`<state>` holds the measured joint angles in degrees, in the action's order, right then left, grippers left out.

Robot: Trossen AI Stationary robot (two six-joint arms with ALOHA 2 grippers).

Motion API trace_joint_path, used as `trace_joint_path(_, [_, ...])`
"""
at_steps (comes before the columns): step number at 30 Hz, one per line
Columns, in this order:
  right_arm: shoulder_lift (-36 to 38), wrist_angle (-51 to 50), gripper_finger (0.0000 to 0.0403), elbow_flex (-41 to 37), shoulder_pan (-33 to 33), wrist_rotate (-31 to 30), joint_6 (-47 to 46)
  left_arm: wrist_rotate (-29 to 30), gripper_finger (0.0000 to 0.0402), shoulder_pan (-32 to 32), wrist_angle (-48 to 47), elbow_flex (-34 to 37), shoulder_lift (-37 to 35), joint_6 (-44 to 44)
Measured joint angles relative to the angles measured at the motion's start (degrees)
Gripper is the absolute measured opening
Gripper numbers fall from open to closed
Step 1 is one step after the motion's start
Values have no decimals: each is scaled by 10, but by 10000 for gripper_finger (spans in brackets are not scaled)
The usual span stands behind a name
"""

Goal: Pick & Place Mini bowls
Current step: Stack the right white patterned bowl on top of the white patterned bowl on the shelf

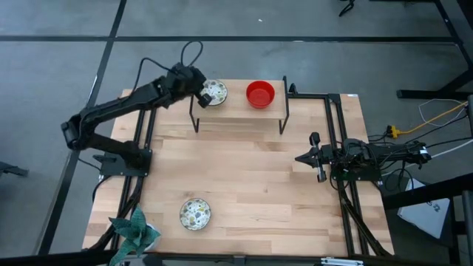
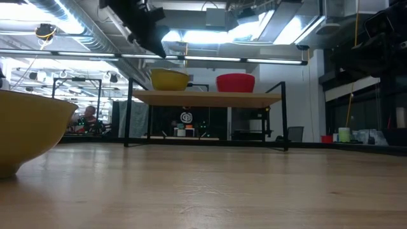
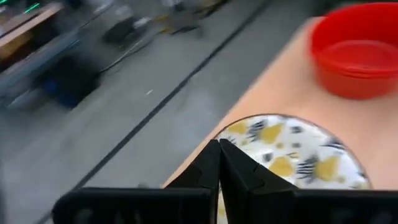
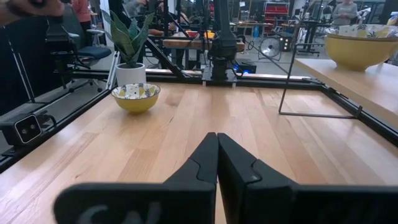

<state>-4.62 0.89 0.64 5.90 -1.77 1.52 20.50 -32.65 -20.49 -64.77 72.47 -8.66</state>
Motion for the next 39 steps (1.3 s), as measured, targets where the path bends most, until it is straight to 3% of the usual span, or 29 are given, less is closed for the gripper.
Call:
trace_joint_path(2, [0, 0, 6, 0, 0, 0, 0, -87, 1, -23, 8, 0, 0, -50])
trace_joint_path(8, [0, 0, 6, 0, 0, 2, 2, -418, 1, -116, 14, 0, 0, -134])
trace_joint_path(13, [0, 0, 6, 0, 0, 4, 2, -520, 1, -185, -8, 0, 0, -152])
trace_joint_path(22, [0, 0, 6, 0, 0, 4, 7, -521, 1, -206, -56, 3, 0, -175])
trace_joint_path(32, [0, -1, 6, 0, 0, 3, 6, -514, 1, -208, -31, 47, 1, -162])
trace_joint_path(39, [0, -1, 6, 0, 0, 3, 5, -459, 1, -208, -27, 48, 1, -160])
